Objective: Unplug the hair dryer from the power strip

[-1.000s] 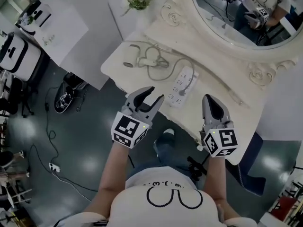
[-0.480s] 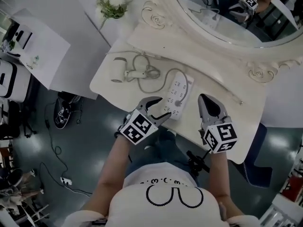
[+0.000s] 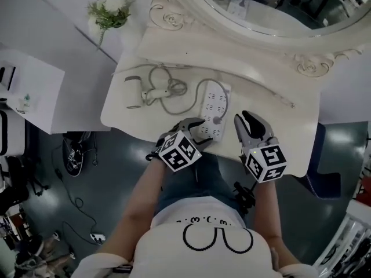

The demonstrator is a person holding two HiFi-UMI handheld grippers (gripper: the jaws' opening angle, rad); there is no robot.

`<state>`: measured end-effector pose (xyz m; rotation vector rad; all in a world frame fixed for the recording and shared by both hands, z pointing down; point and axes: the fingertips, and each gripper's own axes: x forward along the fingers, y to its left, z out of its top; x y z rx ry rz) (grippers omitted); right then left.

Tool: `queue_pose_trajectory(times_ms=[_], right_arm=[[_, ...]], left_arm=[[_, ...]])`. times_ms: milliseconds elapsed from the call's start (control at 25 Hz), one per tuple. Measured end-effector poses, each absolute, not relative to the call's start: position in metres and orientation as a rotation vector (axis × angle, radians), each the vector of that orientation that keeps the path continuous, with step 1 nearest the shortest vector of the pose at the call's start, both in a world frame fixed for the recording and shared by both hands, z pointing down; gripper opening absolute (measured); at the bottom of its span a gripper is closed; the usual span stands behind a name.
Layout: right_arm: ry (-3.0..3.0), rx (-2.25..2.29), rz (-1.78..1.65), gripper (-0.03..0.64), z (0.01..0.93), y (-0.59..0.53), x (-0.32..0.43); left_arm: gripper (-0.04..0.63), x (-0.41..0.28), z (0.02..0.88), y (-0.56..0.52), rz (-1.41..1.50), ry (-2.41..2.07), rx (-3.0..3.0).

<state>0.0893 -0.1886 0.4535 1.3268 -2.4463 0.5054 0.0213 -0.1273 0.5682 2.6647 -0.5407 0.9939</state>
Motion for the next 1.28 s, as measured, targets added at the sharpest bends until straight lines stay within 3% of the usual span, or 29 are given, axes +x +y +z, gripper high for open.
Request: queue_pose_trajectory(times_ms=[360, 520, 640, 680, 720, 1040, 1280], right_arm=[[-2.400, 1.340, 0.589, 0.131, 0.473, -0.173, 0.066], [-2.393, 1.251, 0.599, 0.195, 0.491, -0.176, 0.045], [-2.365, 1.252, 0.568, 0.204, 0.503, -0.188, 0.040], [-2.359, 1.262, 0.554, 0.187, 0.506, -0.192, 0.040], [-2.361, 1.267, 0.547, 0.051, 0.507, -0.195, 0.040], [-2.406, 1.327, 0.668, 0.026, 0.506, -0.193, 0.043], [-2.345, 1.256, 0.528, 0.025, 0.503, -0.179, 0.029]], left_arm=[[0.256, 0.022, 0.578, -0.123, 1.044, -0.426, 2.733], [0.256, 0.022, 0.578, -0.122, 1.063, -0.415, 2.744], [0.256, 0.022, 0.578, -0.121, 1.065, -0.415, 2.740], [0.256, 0.022, 0.578, -0.121, 1.060, -0.416, 2.737], [0.256, 0.022, 0.578, -0.121, 1.050, -0.416, 2.735], [0.252, 0.021, 0.578, -0.122, 1.037, -0.420, 2.735], [0.252, 0.021, 0.578, -0.120, 1.085, -0.391, 2.725]])
